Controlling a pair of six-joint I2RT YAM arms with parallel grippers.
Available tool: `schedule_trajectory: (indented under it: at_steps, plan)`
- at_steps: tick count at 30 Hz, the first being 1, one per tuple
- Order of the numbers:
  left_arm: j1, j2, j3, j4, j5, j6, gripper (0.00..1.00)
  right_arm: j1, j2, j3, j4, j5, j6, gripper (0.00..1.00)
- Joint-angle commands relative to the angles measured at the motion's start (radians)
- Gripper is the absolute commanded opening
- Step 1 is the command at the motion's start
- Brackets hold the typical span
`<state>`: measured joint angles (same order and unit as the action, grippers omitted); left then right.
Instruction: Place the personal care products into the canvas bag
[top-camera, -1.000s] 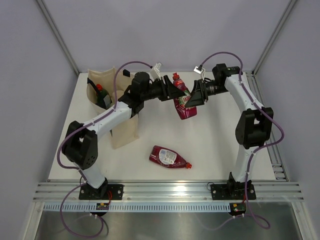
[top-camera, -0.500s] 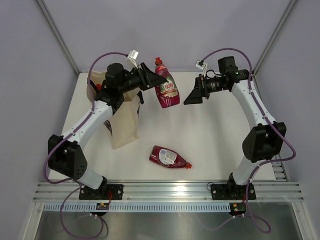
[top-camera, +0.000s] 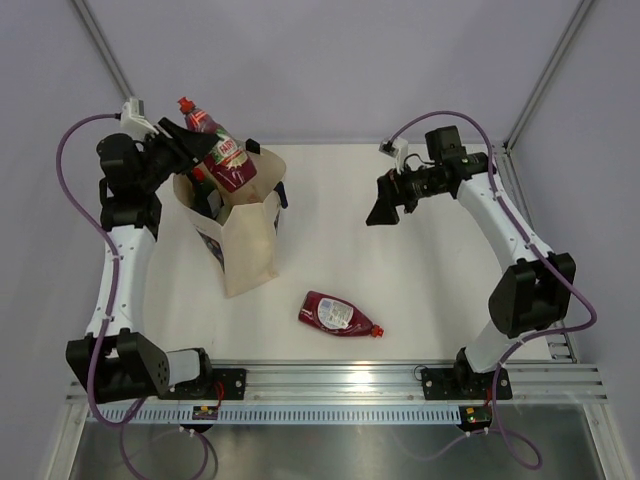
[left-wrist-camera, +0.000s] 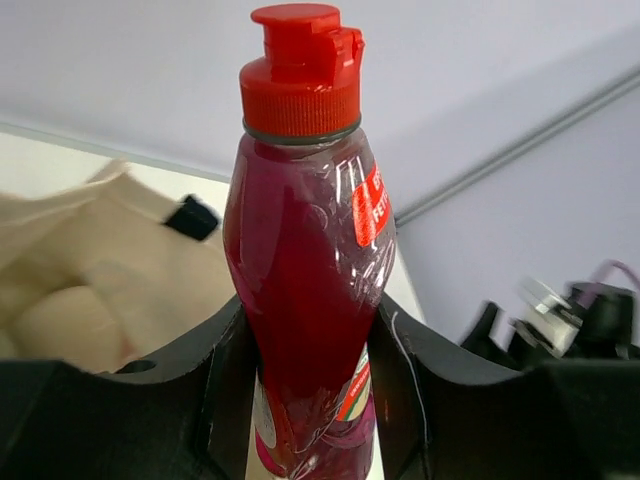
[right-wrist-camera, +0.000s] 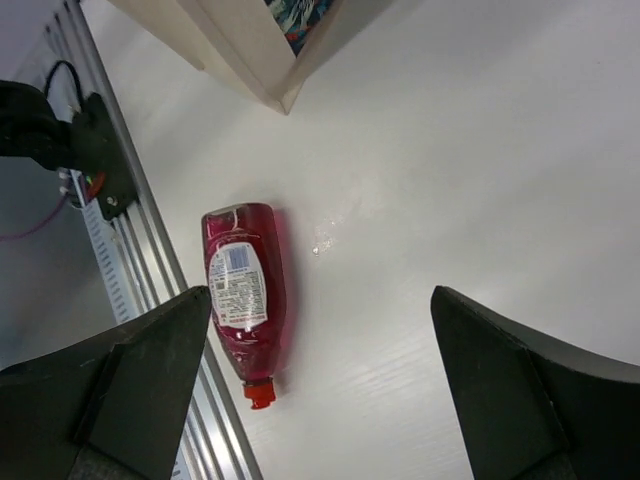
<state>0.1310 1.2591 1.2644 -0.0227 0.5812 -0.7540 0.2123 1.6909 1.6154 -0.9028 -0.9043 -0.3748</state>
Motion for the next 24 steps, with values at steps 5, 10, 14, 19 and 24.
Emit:
schedule_trajectory:
  at_steps: [5, 10, 14, 19, 24]
  plan:
    - [-0.002, 0.078, -0.060, -0.019, -0.052, 0.165, 0.00, 0.171, -0.250, -0.293, 0.348, 0.275, -0.168, 0.99]
    - [-0.002, 0.072, -0.095, -0.124, -0.072, 0.280, 0.01, 0.212, -0.028, -0.181, 0.130, 0.030, -0.069, 0.99]
    - [-0.002, 0.033, -0.155, -0.195, -0.053, 0.315, 0.22, 0.339, -0.016, -0.287, 0.247, 0.146, -0.040, 0.99]
    - [-0.002, -0.076, -0.204, -0.214, -0.080, 0.337, 0.89, 0.461, 0.053, -0.301, 0.236, 0.338, 0.010, 0.99]
    - [-0.002, -0.181, -0.131, -0.269, -0.138, 0.415, 0.99, 0.518, 0.081, -0.331, 0.208, 0.395, -0.053, 0.99]
